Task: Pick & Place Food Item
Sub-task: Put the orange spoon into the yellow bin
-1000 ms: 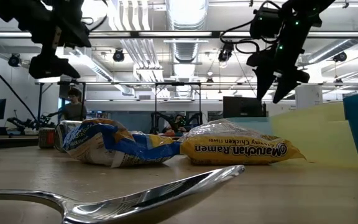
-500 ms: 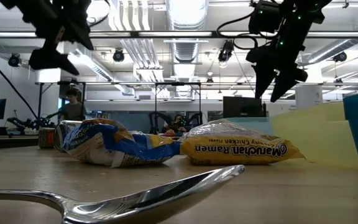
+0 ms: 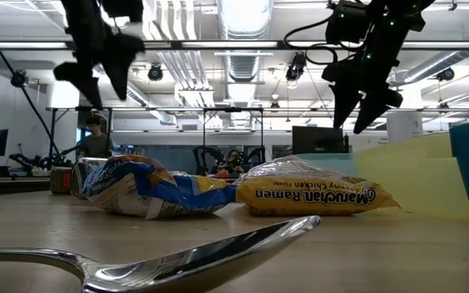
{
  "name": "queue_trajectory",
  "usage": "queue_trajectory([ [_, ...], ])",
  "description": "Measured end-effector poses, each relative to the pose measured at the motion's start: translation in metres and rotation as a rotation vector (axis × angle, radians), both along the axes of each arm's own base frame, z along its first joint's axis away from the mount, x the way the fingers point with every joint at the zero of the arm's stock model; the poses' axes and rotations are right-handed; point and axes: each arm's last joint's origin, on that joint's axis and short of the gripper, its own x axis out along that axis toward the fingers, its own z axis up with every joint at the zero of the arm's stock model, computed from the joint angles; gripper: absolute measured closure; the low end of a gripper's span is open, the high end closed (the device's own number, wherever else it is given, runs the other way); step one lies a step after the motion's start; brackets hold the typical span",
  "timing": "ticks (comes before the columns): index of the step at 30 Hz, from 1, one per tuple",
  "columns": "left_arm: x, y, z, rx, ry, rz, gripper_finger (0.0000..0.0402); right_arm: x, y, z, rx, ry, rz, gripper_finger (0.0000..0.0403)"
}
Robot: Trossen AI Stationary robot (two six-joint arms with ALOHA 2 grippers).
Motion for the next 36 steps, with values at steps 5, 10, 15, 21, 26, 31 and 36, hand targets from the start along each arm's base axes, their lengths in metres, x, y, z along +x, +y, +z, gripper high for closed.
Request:
queue_trajectory([
  [5,-0.006,0.044,-0.023,-0.12,0.02,0.289,0.0069,0.002,0.005,0.0,0.003,-0.003,0.019,0.0084],
  [10,-0.006,0.077,-0.035,-0.104,-0.027,0.417,0.0069,0.005,0.01,0.0,-0.002,-0.016,0.044,0.0084],
  [15,0.0,0.093,-0.05,-0.104,-0.031,0.521,0.0069,0.008,0.014,0.001,-0.004,-0.029,0.057,0.0084],
  [21,0.005,0.107,-0.076,-0.165,0.043,0.668,0.0069,0.014,0.018,0.003,-0.019,-0.083,0.076,0.0084],
  [26,0.01,0.121,-0.091,-0.196,0.051,0.797,0.0069,0.018,0.022,0.005,-0.033,-0.119,0.1,0.0084],
  [31,0.014,0.129,-0.1,-0.219,0.02,0.931,0.0069,0.022,0.026,0.007,-0.041,-0.15,0.123,0.0084],
  [36,0.011,0.128,-0.108,-0.243,0.036,1.058,0.0069,0.024,0.035,0.008,-0.038,-0.155,0.158,0.0084],
])
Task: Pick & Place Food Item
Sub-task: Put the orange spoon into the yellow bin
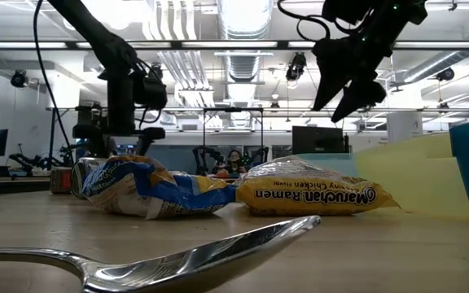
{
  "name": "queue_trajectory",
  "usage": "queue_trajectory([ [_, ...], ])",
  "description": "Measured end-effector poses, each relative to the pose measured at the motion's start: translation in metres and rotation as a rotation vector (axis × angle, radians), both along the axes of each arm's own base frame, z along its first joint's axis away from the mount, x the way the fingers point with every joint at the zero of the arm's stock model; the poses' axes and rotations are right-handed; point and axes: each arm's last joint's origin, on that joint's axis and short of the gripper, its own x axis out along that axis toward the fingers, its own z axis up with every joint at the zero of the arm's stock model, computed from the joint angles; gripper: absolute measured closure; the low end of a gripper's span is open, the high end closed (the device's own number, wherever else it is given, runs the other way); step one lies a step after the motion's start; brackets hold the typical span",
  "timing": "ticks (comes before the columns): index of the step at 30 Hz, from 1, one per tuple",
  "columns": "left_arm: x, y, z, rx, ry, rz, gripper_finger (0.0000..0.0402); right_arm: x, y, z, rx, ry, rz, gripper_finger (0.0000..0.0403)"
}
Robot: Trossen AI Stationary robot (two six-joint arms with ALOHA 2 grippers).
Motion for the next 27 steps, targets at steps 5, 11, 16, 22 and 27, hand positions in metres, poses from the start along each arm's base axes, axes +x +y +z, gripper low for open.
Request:
queue_trajectory([
  [5,-0.007,-0.002,-0.007,-0.012,0.029,0.089,0.0069,0.002,0.01,0.0,0.001,-0.002,0.04,0.0084],
  [11,-0.008,-0.002,-0.01,-0.014,0.028,0.135,0.0069,0.004,0.016,0.001,0.0,-0.013,0.065,0.0084],
  [16,-0.01,-0.003,-0.019,-0.079,0.011,0.142,0.0069,0.004,0.017,0.001,0.005,-0.023,0.061,0.0084],
  [22,-0.011,0.0,-0.029,-0.115,0.0,0.151,0.0069,0.004,0.019,0.002,0.007,-0.028,0.065,0.0084],
  [27,-0.013,0.002,-0.029,-0.115,0.002,0.161,0.0071,0.004,0.02,0.004,0.006,-0.034,0.069,0.0084],
])
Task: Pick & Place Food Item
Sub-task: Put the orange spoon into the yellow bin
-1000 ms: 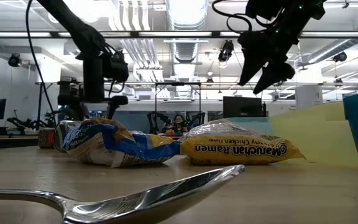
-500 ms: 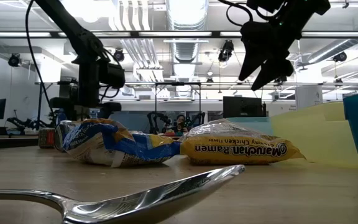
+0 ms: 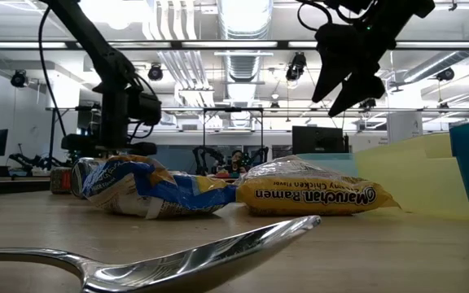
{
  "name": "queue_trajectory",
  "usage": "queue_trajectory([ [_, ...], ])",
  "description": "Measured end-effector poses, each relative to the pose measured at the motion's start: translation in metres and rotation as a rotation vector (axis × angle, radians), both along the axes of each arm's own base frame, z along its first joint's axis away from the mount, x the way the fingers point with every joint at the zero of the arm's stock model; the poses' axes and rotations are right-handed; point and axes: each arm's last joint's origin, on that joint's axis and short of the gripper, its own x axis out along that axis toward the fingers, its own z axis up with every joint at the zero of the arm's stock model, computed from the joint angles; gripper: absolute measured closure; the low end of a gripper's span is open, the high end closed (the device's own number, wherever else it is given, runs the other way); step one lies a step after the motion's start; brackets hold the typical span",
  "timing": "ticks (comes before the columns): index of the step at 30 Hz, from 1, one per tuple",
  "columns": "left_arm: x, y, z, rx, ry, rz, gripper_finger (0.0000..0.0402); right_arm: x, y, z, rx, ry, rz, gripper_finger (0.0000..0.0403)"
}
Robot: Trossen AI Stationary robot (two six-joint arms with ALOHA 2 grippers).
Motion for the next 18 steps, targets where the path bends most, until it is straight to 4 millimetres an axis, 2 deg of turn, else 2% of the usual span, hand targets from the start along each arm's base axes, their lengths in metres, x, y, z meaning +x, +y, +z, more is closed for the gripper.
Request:
queue_trajectory([
  [4,-0.0014,0.0013,0.0,0.002,0.0,-0.001,0.0096,-0.0006,0.0004,0.0011,0.003,-0.007,-0.005,0.0084],
  [12,-0.0004,0.0042,-0.0003,0.032,-0.014,-0.017,0.0189,-0.0016,0.0044,0.0033,0.005,-0.019,0.008,0.0084],
  [18,-0.0014,0.0028,-0.0037,0.031,-0.016,-0.017,0.0211,-0.0026,0.007,0.0052,0.008,-0.029,0.013,0.0084],
])
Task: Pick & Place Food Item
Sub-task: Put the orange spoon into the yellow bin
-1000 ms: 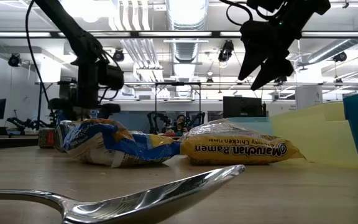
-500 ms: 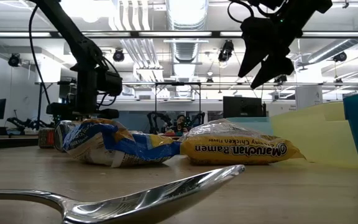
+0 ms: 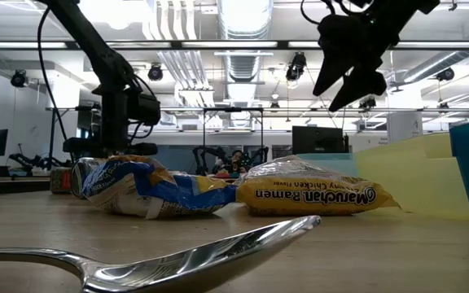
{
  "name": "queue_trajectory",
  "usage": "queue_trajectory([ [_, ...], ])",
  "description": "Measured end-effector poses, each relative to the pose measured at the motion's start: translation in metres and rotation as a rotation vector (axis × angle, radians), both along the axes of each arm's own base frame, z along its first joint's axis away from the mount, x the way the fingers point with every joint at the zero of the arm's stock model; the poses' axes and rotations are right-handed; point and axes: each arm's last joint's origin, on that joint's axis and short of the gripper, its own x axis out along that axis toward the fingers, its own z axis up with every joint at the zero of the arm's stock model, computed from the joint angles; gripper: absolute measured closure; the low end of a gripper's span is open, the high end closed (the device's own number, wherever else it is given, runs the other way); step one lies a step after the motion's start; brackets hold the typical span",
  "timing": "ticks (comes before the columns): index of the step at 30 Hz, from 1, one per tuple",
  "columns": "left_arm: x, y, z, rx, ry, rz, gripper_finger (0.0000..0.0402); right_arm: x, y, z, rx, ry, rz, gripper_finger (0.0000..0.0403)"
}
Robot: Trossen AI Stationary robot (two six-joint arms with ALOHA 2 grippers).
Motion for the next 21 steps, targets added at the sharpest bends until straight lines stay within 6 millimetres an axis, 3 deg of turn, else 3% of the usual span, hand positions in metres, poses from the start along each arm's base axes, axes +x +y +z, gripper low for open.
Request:
queue_trajectory([
  [13,-0.0032,-0.006,-0.0081,-0.033,-0.024,-0.021,0.0224,-0.0009,0.0025,0.0016,-0.003,-0.007,0.008,0.0084],
  [16,-0.0027,-0.006,-0.0075,-0.037,-0.028,-0.046,0.0267,-0.0009,0.0024,0.0016,-0.004,-0.007,0.007,0.0084],
  [21,0.0,-0.0062,-0.007,-0.028,-0.042,-0.093,0.0378,-0.0008,0.0024,0.0016,-0.005,-0.008,0.003,0.0084],
])
